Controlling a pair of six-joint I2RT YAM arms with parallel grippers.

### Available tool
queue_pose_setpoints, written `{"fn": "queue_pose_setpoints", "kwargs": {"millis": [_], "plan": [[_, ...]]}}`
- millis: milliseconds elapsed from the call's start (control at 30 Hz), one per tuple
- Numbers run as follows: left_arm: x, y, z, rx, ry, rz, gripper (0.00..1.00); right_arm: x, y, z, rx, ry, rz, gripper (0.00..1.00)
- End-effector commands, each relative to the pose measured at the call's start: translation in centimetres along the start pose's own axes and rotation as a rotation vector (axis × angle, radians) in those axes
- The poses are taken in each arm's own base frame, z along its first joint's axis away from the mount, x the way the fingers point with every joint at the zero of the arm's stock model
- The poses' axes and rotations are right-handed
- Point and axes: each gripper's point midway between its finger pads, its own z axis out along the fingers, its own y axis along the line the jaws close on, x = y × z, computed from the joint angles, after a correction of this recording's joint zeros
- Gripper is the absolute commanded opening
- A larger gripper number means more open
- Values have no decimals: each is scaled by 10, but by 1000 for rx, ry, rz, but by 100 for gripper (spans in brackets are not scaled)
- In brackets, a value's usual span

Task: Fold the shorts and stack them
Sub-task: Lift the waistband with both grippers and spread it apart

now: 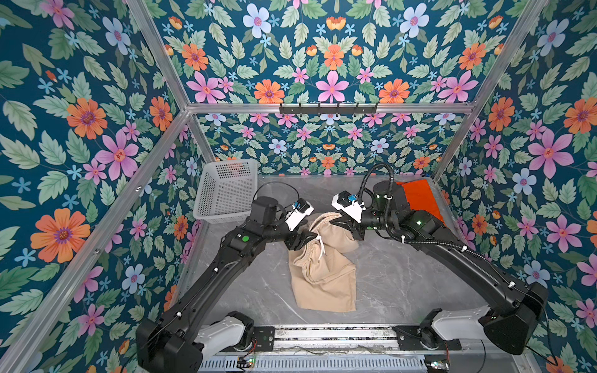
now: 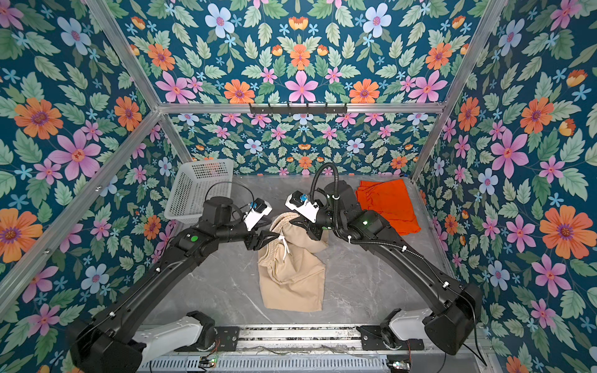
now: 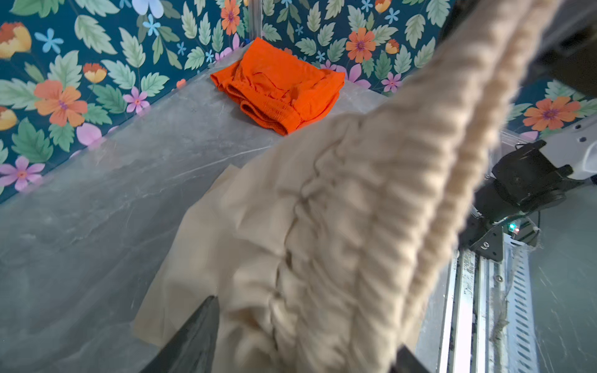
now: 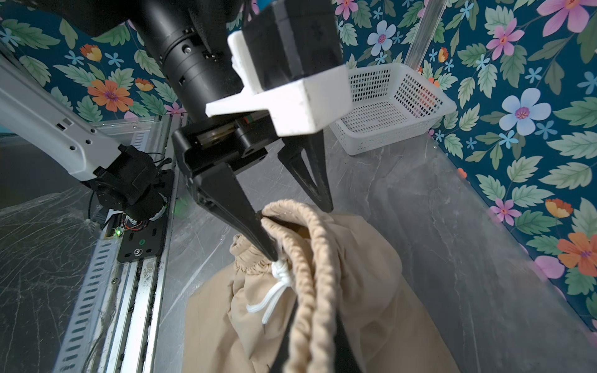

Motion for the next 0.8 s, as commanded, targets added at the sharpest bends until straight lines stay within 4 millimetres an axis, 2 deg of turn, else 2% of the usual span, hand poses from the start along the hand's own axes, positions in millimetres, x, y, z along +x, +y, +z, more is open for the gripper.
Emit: {"fn": "queue_pose_setpoints", "kwargs": {"millis": [0,133,267,367,567,667,733,767], "plan": [[5,-5,-7,-12,-49,-35,68,-5,-1,-3,5,-12,-31,0],[37,-12,-8,-23,-32,-66,68,-7,-2,-5,11,-17,-33,0],[73,-17,0,-2,37,-73,67,-10,-1,-5,8,-29,-34,0],[83,-21,6,33,67,-73,66,-12,-1,-5,7,-36,-34,0],[101,-16,20,49,126,-69,63,-14,-2,-6,9,-45,-28,0],[103,-16,28,76,129,-75,56,-17,-2,-7,12,-54,-20,0],[102,-13,30,68,128,-78,40,-21,-3,-8,14,-68,-11,0],[100,-11,30,60,124,-79,26,-23,-3,-8,17,-73,-6,0]]}}
